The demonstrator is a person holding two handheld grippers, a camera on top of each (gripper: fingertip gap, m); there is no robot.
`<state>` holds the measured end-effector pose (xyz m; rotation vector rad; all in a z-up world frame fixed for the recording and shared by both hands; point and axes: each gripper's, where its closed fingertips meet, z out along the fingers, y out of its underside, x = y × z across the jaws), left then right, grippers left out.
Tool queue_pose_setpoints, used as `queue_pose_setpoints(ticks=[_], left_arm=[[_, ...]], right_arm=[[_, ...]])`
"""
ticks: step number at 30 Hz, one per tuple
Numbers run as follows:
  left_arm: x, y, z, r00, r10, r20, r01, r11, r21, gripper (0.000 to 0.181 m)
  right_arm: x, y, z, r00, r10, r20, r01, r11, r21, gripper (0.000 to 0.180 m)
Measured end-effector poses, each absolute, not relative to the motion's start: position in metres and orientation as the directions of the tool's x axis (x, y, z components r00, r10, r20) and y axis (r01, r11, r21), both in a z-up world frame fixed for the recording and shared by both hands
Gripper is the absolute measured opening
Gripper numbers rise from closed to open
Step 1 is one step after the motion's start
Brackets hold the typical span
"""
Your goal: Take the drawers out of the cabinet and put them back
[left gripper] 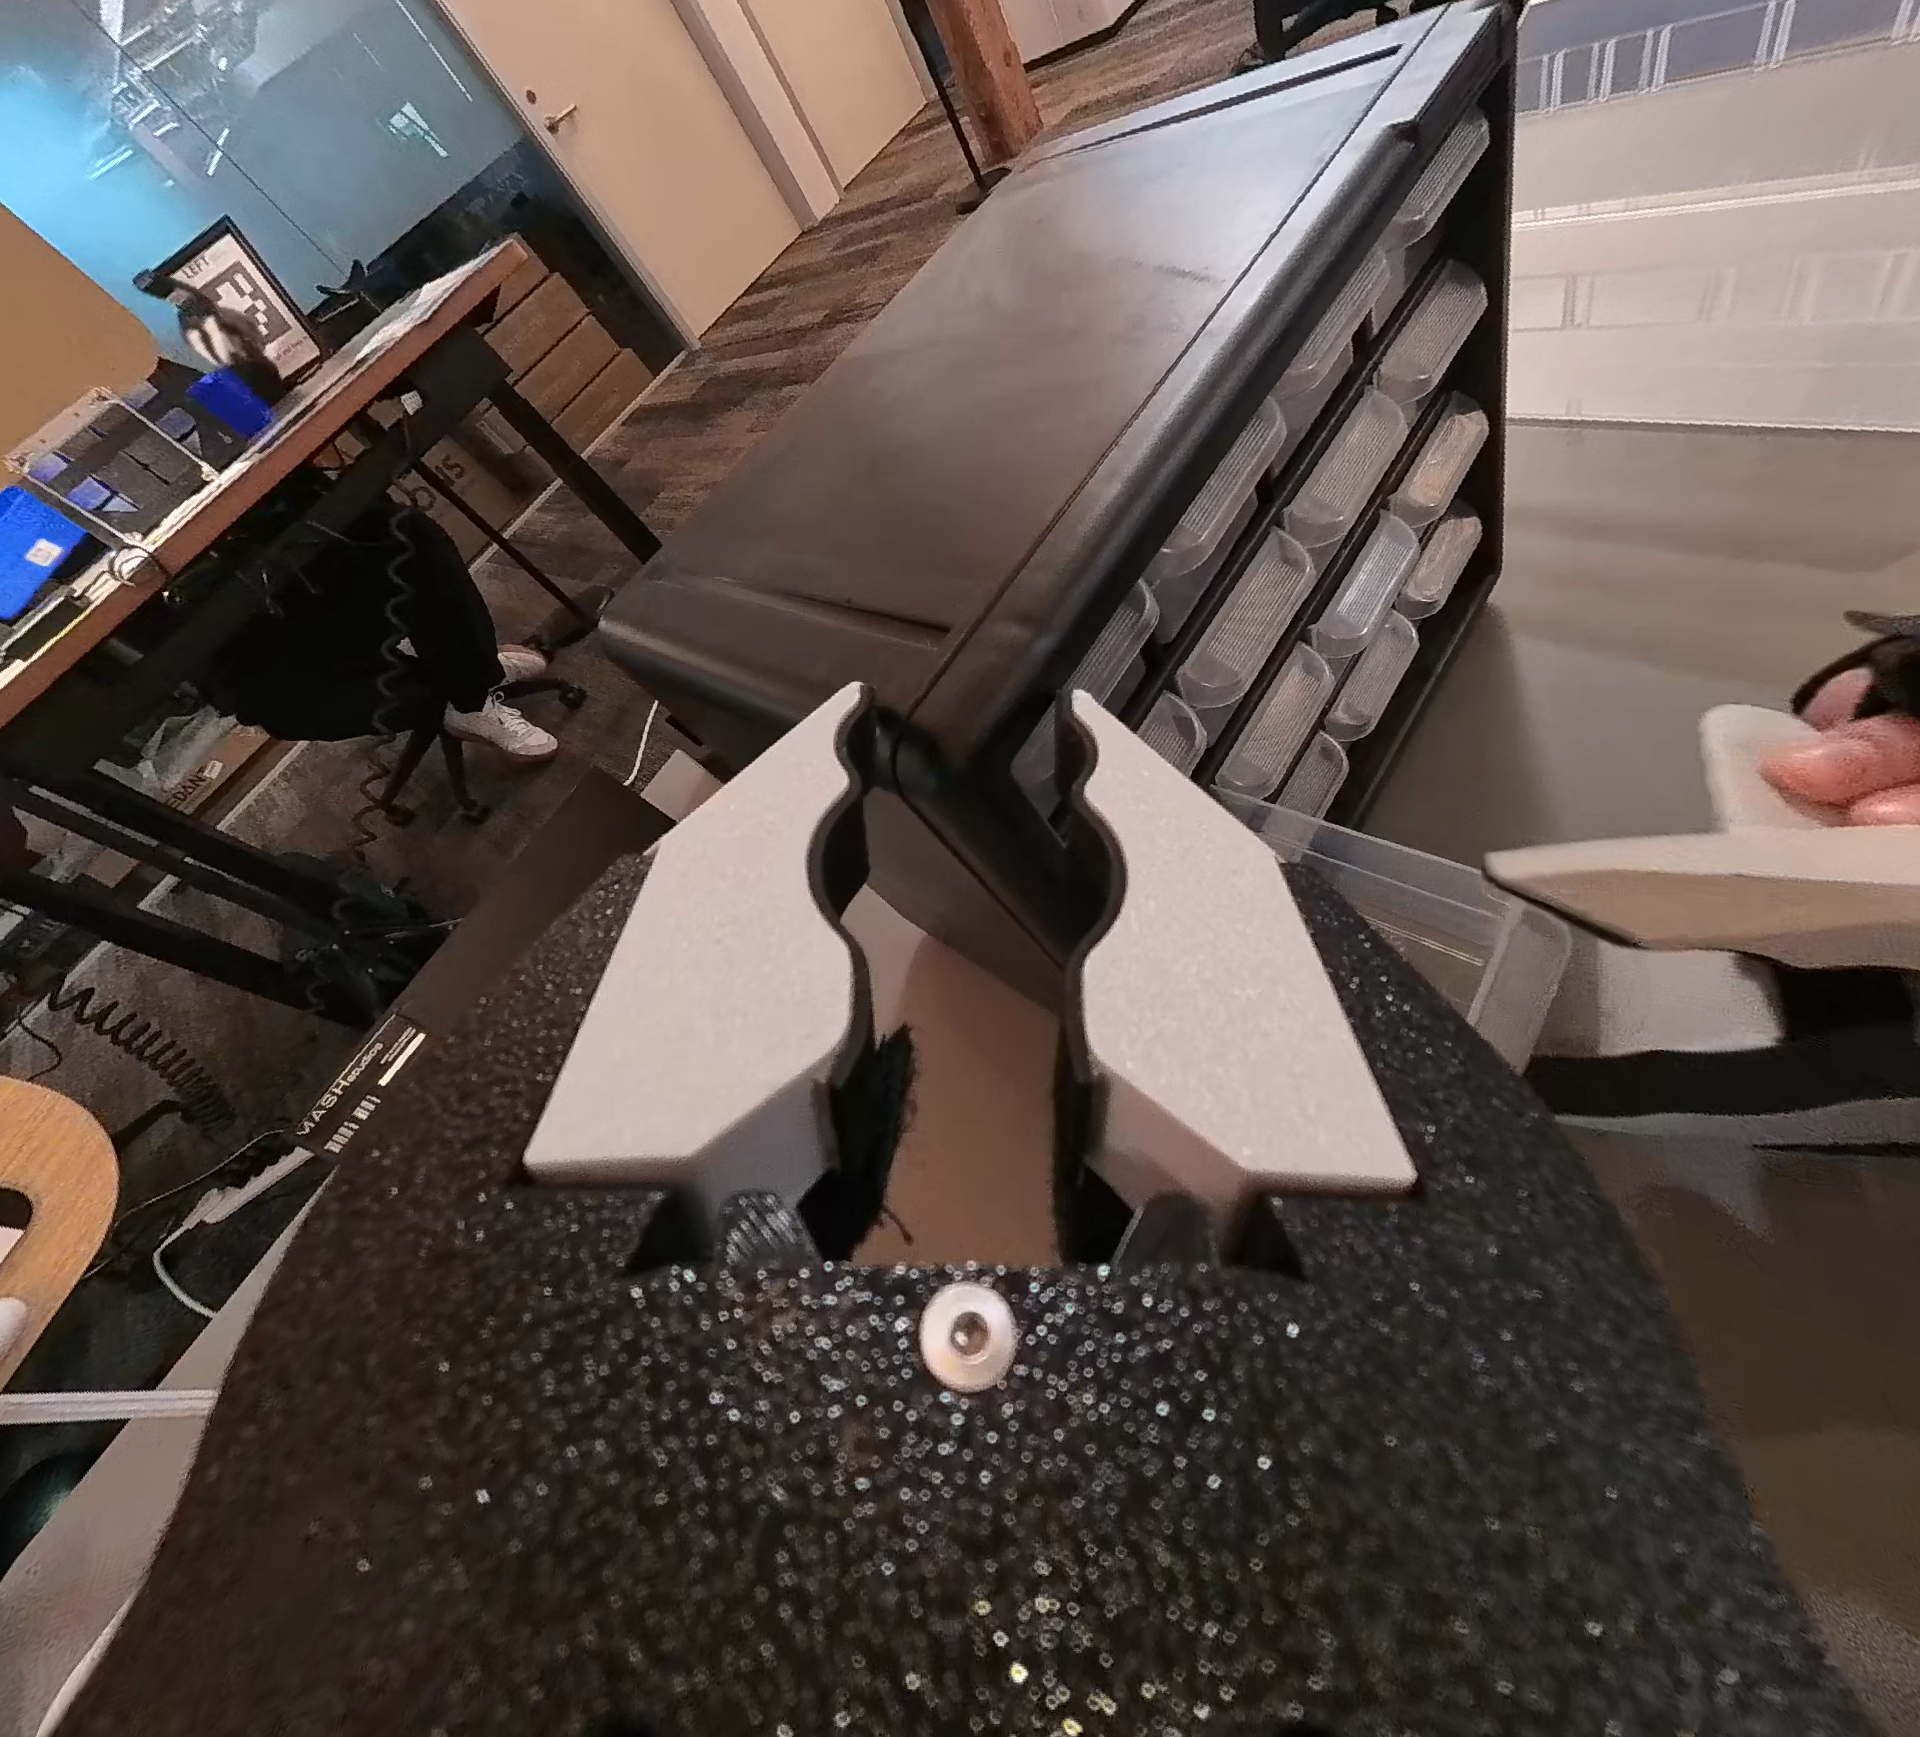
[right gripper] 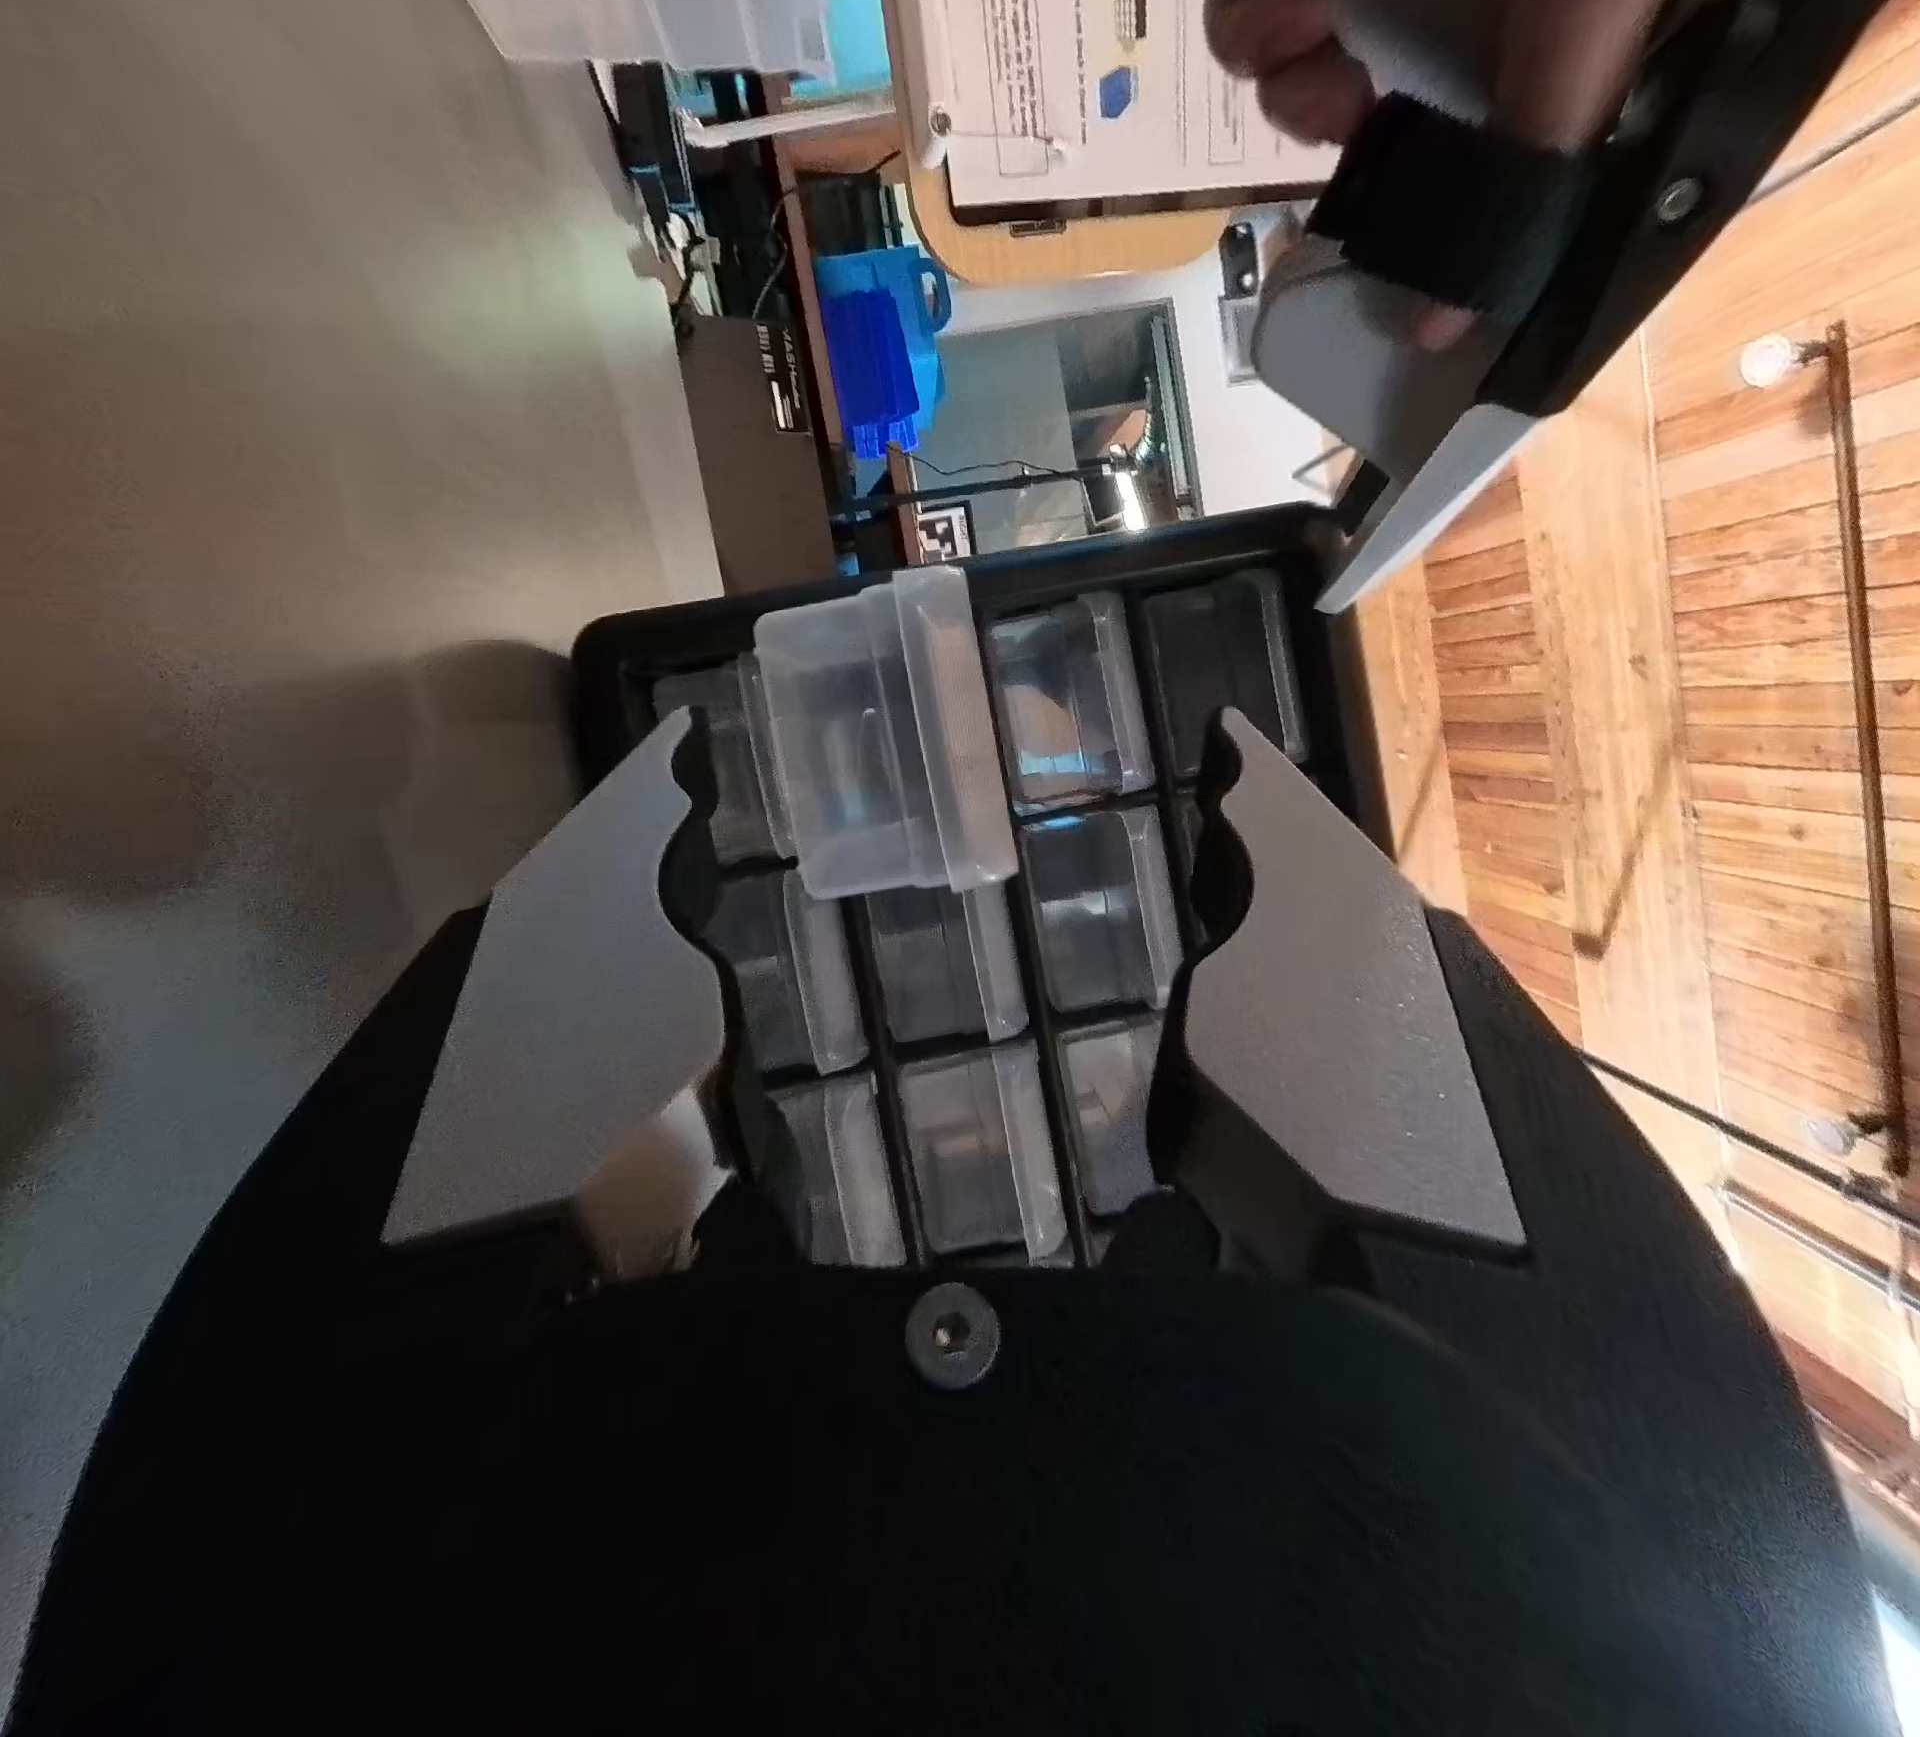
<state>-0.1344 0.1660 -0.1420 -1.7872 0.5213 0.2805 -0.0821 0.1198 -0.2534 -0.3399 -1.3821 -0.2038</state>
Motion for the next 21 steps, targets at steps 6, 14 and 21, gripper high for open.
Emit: queue_pose_setpoints(ticks=[6,14,21], left_arm=[[-0.133,0.167,-0.142,0.87,-0.202,-0.45,-0.487,-0.209,-0.848,0.031],[-0.134,0.167,-0.142,0.871,-0.205,-0.446,-0.484,-0.205,-0.851,0.032],[-0.133,0.167,-0.142,0.873,-0.206,-0.443,-0.481,-0.2,-0.854,0.032]], right_arm=[[-0.099,0.132,-0.257,0.165,0.028,0.986,0.356,0.93,-0.087,0.085],[-0.095,0.12,-0.265,0.108,0.002,0.994,0.33,0.943,-0.038,0.045],[-0.084,0.103,-0.267,0.095,-0.008,0.995,0.314,0.949,-0.023,0.045]])
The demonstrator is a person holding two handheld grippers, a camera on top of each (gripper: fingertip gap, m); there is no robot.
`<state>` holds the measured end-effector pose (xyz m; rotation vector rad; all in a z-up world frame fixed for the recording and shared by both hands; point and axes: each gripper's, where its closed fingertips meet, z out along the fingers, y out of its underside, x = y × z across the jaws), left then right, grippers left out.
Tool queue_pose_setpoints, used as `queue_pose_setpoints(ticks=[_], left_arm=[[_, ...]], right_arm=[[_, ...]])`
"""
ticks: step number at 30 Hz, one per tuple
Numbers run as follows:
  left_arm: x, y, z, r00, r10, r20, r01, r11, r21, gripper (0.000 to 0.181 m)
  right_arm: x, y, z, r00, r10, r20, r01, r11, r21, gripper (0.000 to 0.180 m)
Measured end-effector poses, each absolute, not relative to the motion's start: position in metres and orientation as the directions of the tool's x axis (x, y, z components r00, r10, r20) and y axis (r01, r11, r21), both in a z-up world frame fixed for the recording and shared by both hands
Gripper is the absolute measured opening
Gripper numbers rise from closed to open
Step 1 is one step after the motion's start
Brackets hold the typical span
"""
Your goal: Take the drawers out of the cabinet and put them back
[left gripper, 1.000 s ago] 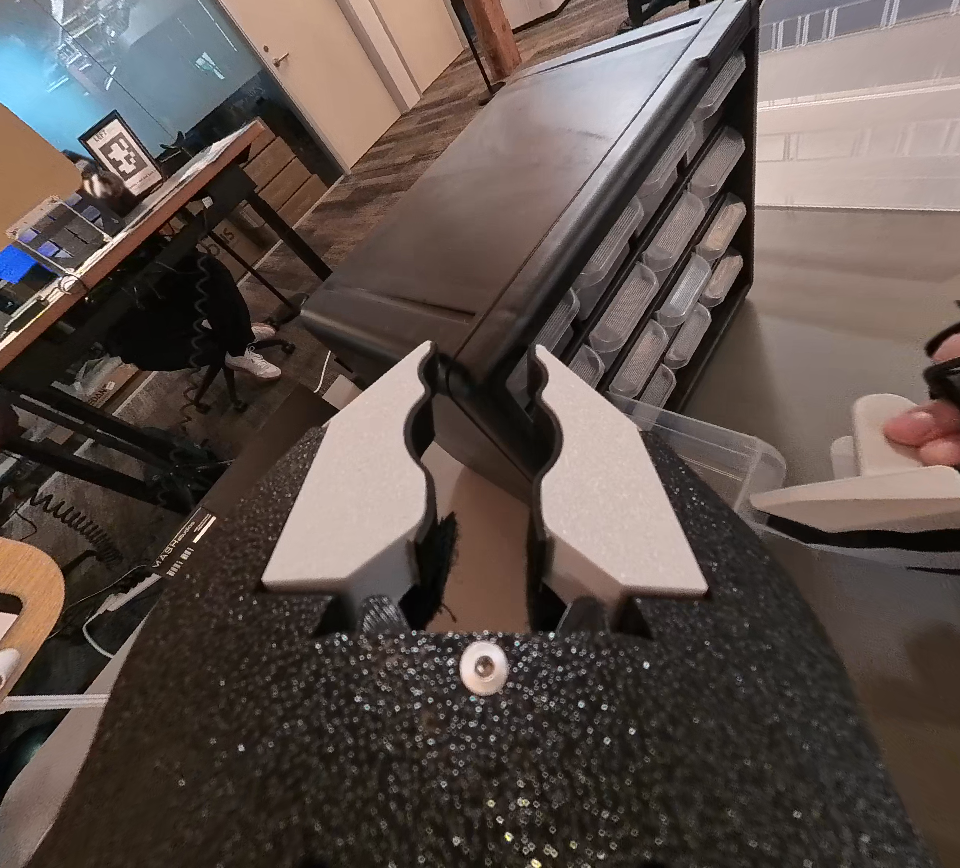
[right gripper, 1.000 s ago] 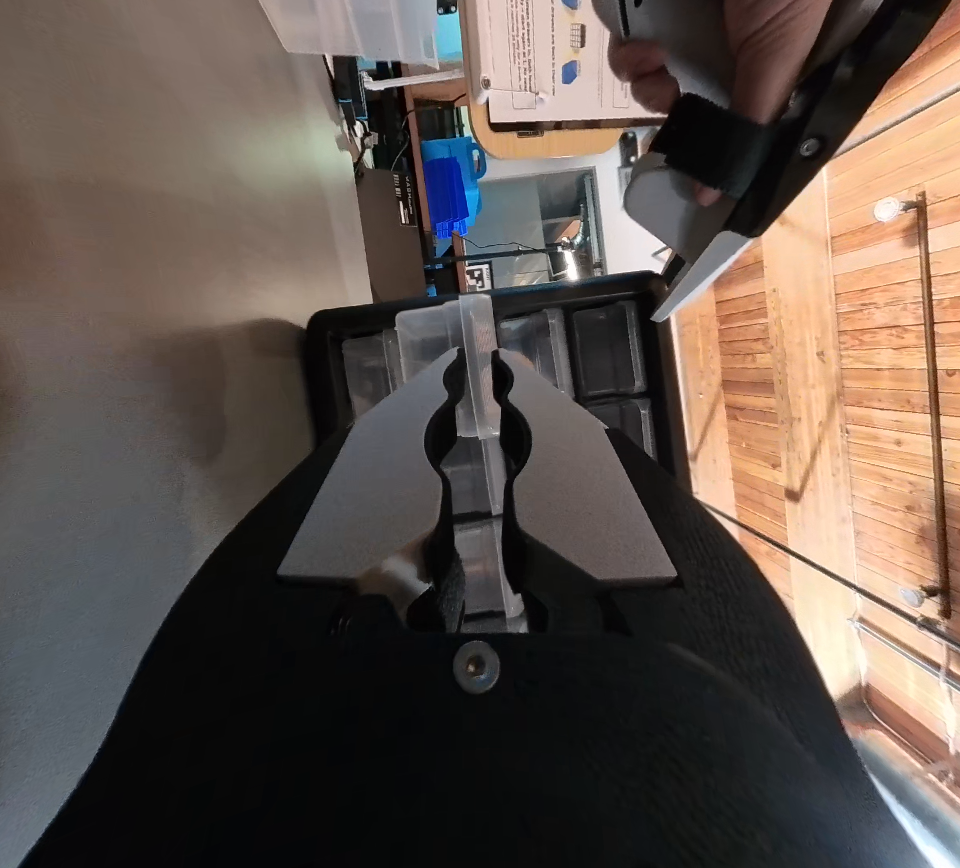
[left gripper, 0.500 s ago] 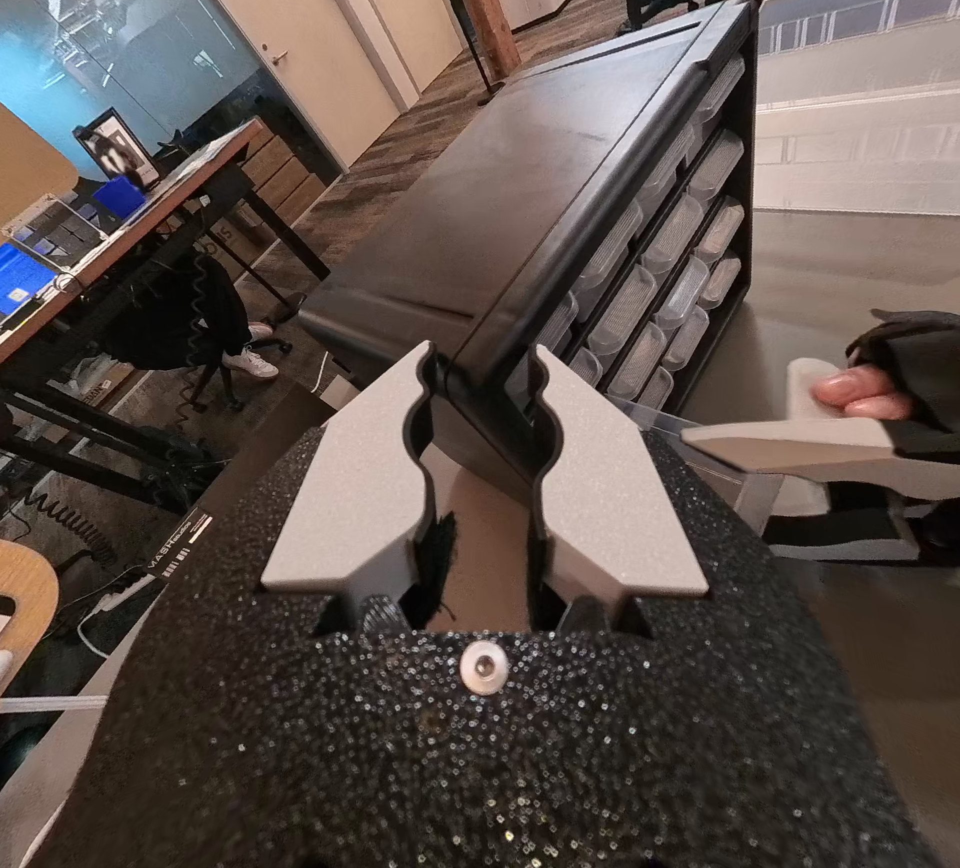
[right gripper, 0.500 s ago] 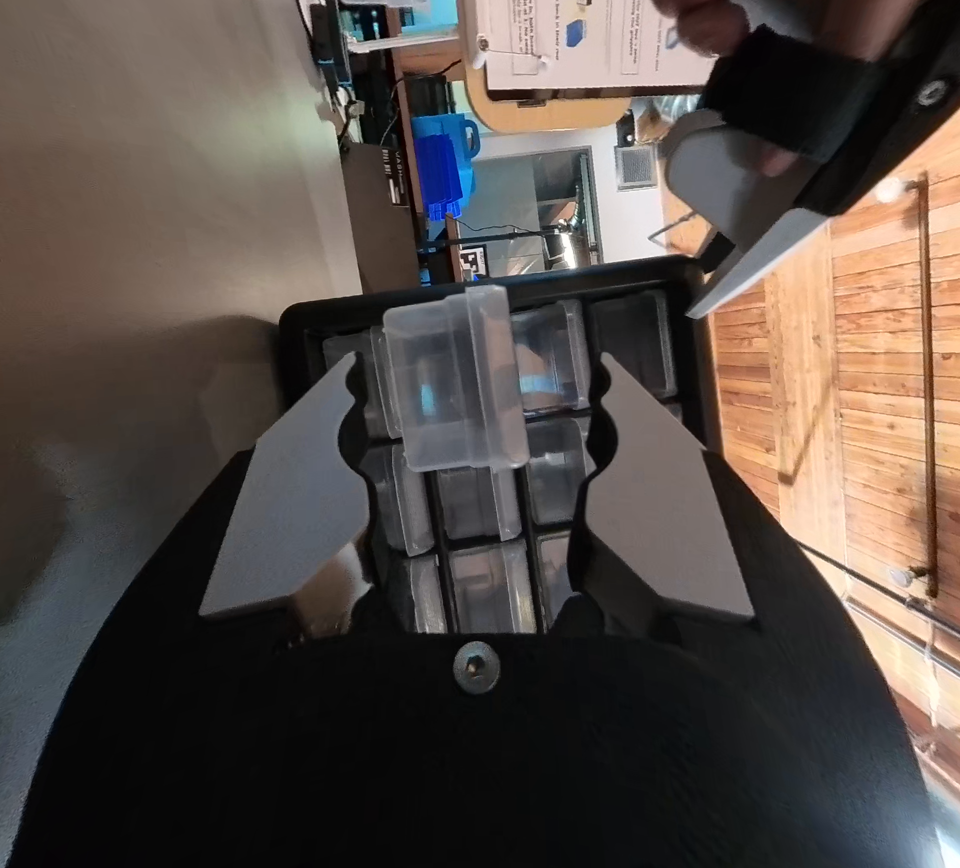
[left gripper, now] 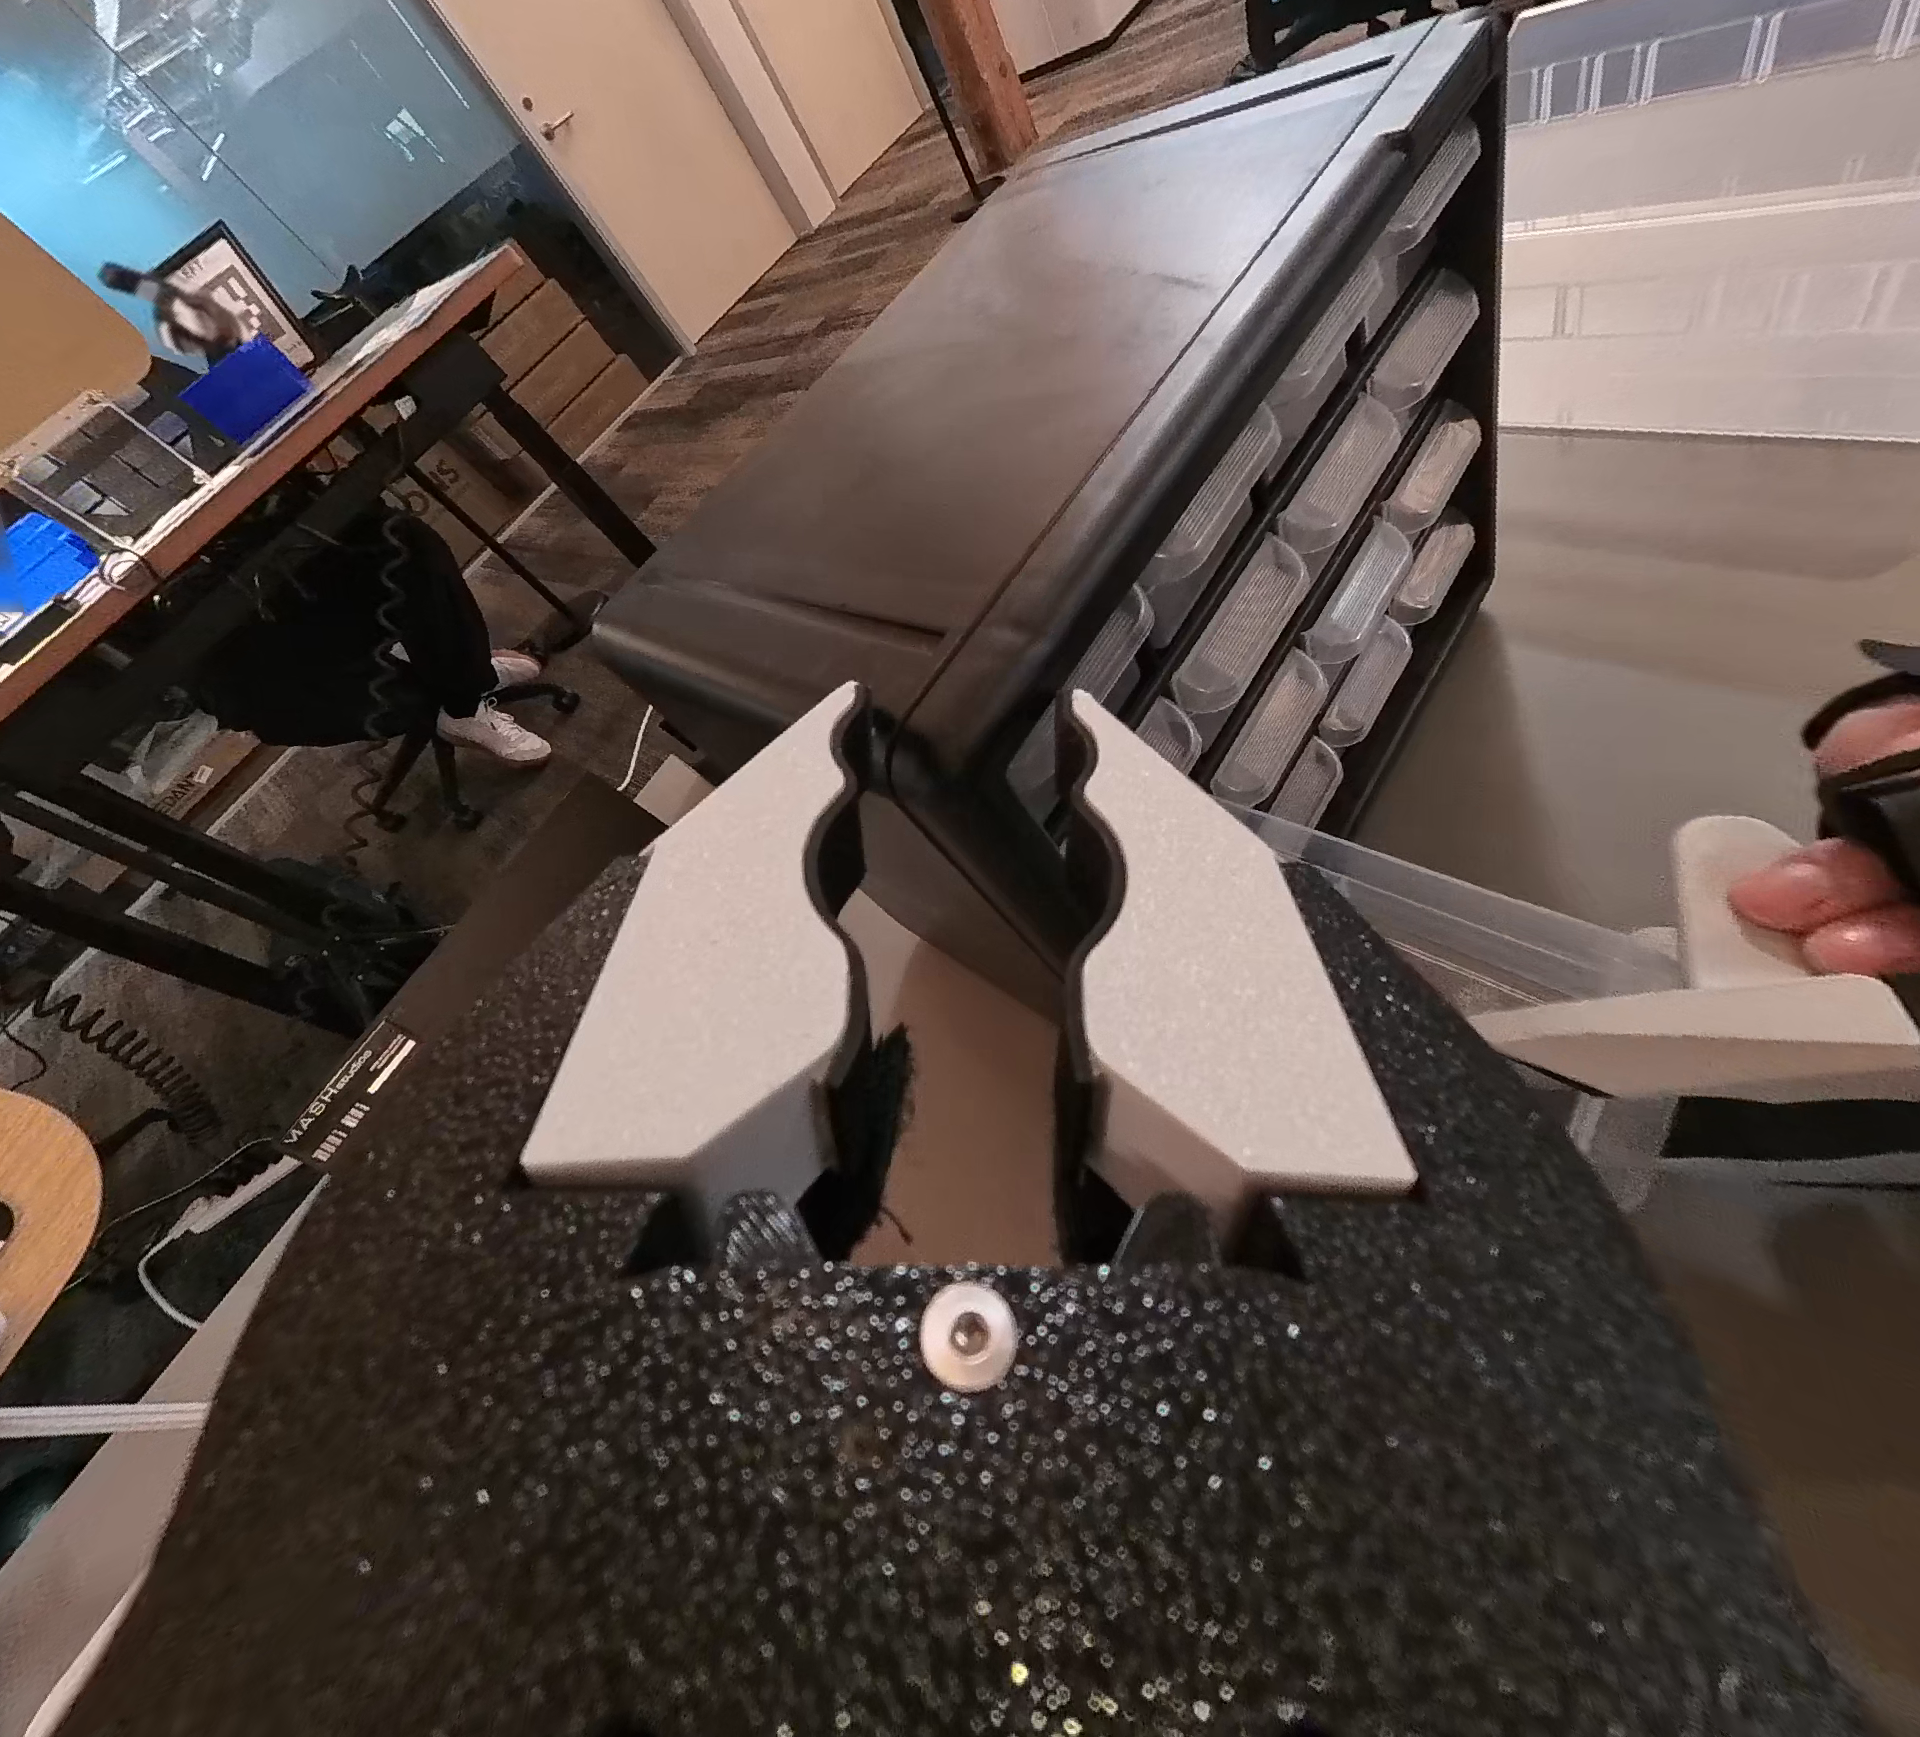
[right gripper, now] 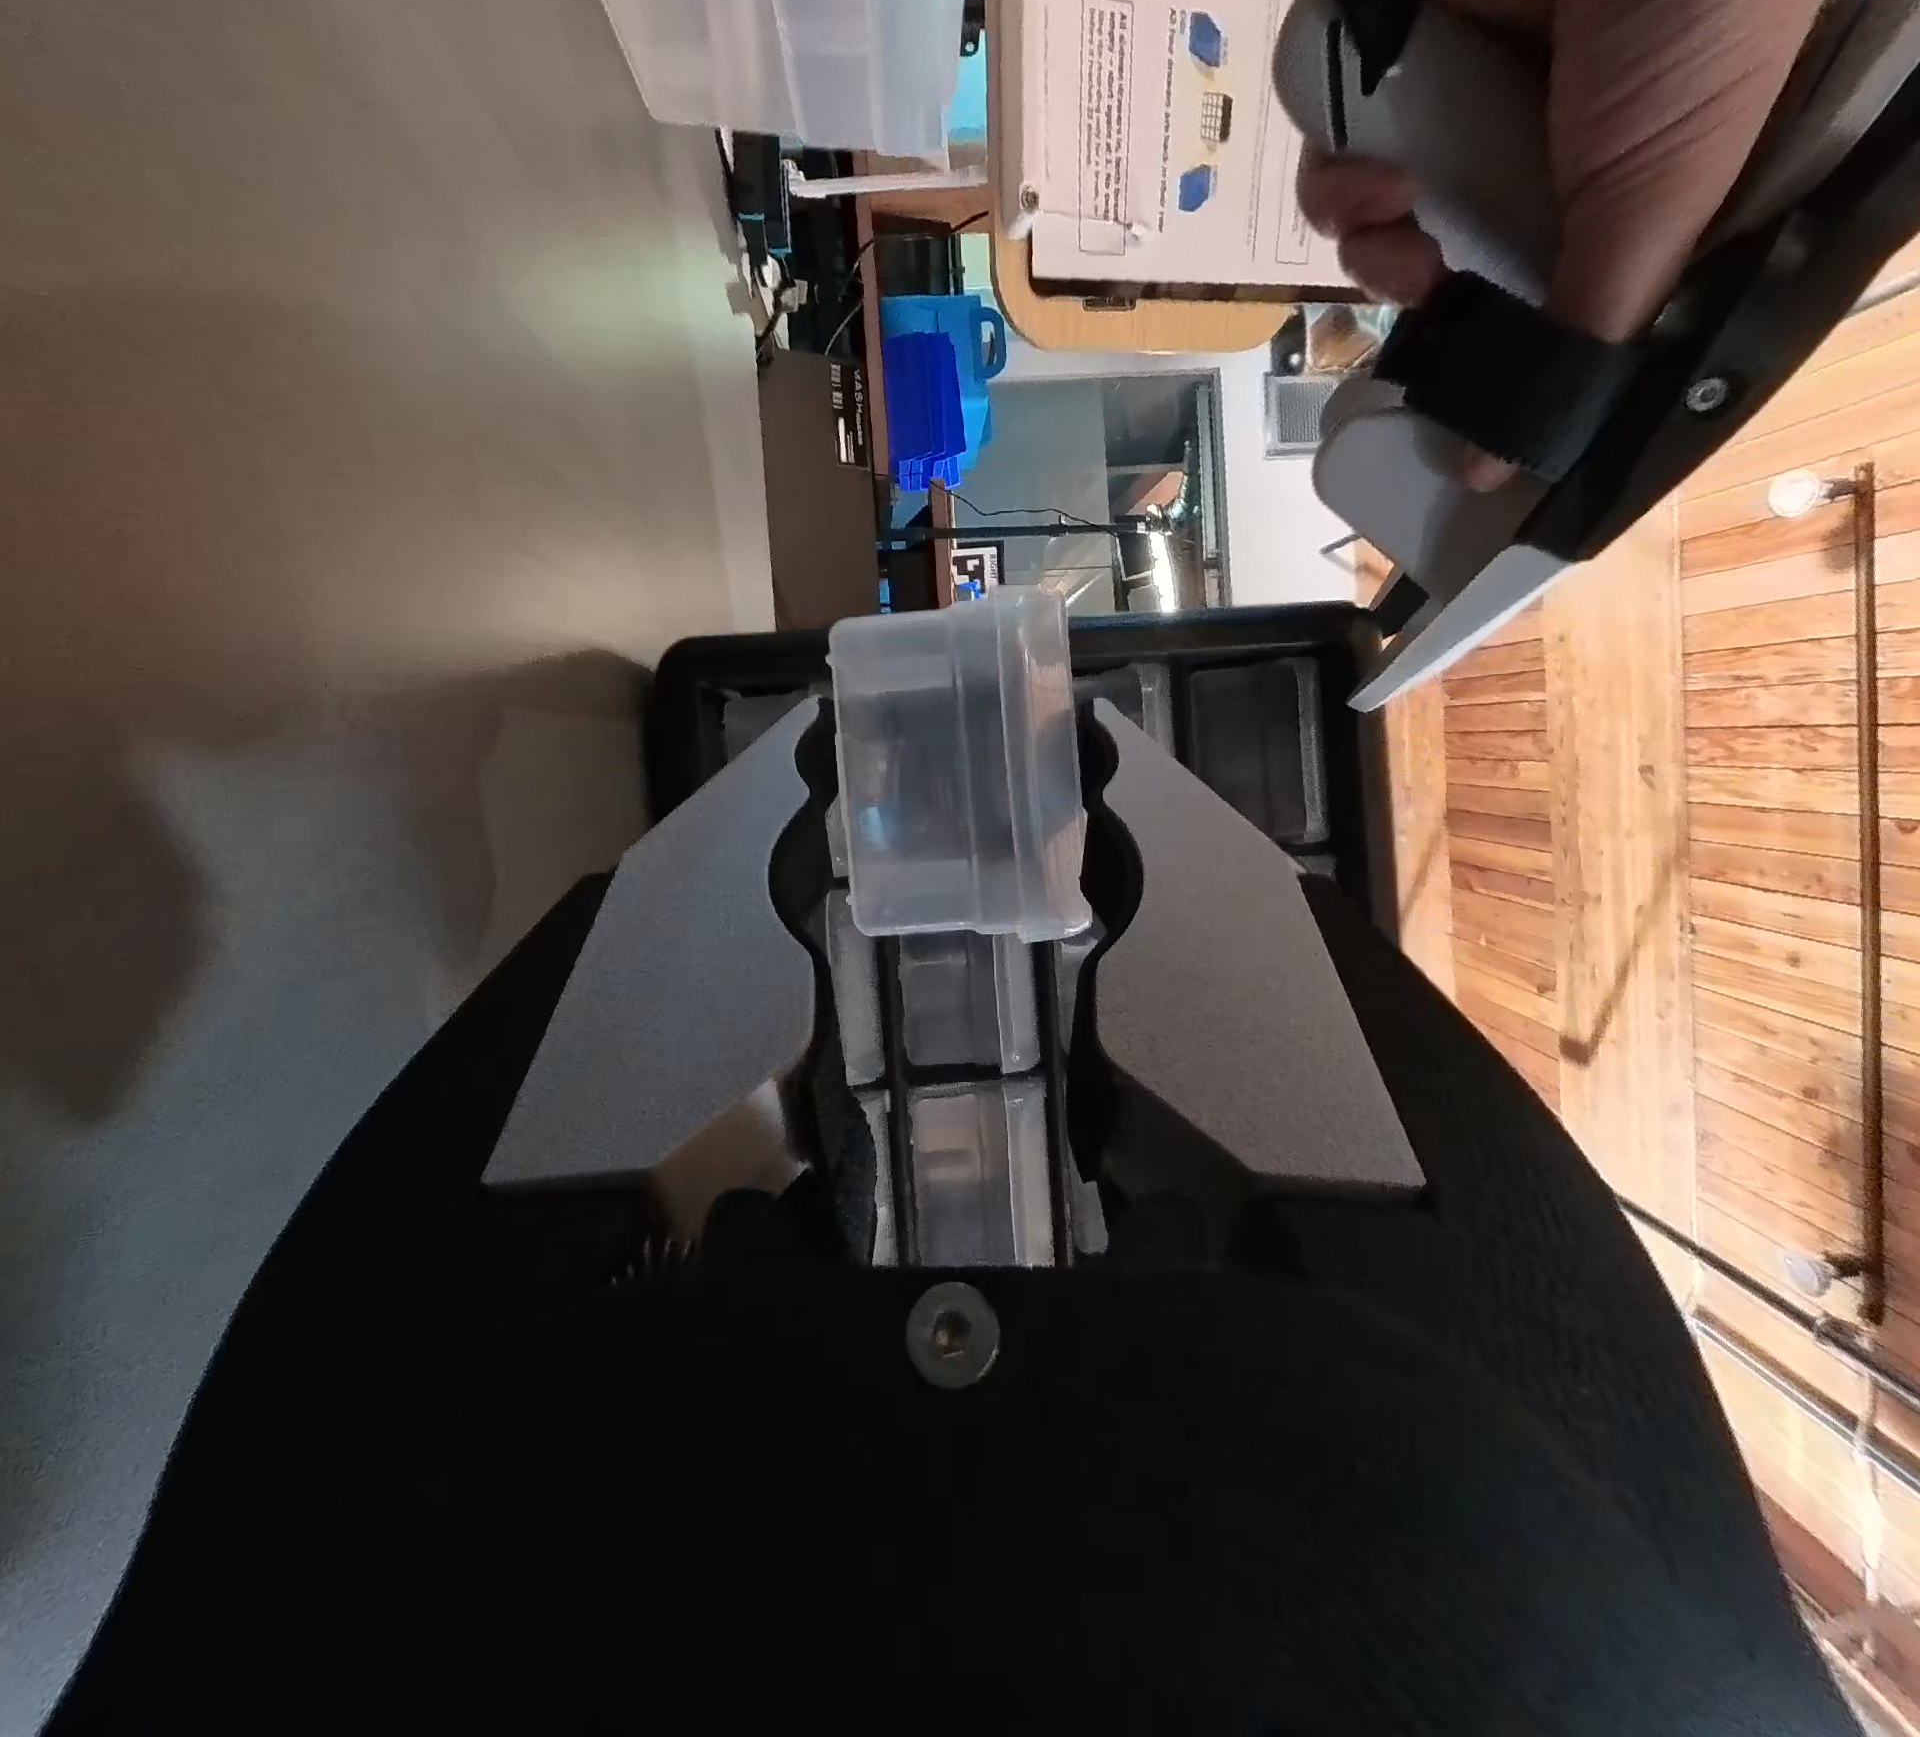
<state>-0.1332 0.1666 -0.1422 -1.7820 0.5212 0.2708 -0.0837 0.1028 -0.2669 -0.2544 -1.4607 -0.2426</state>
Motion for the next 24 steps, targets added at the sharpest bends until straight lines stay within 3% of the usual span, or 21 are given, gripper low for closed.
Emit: queue_pose_setpoints(ticks=[17,24], left_arm=[[-0.129,0.161,-0.141,0.876,-0.239,-0.419,-0.463,-0.172,-0.87,0.03],[-0.128,0.164,-0.142,0.876,-0.241,-0.419,-0.464,-0.176,-0.868,0.032]], right_arm=[[-0.05,0.092,-0.273,0.053,0.03,0.998,0.368,0.929,-0.047,0.044],[-0.054,0.083,-0.256,0.057,0.226,0.972,0.363,0.903,-0.231,0.044]])
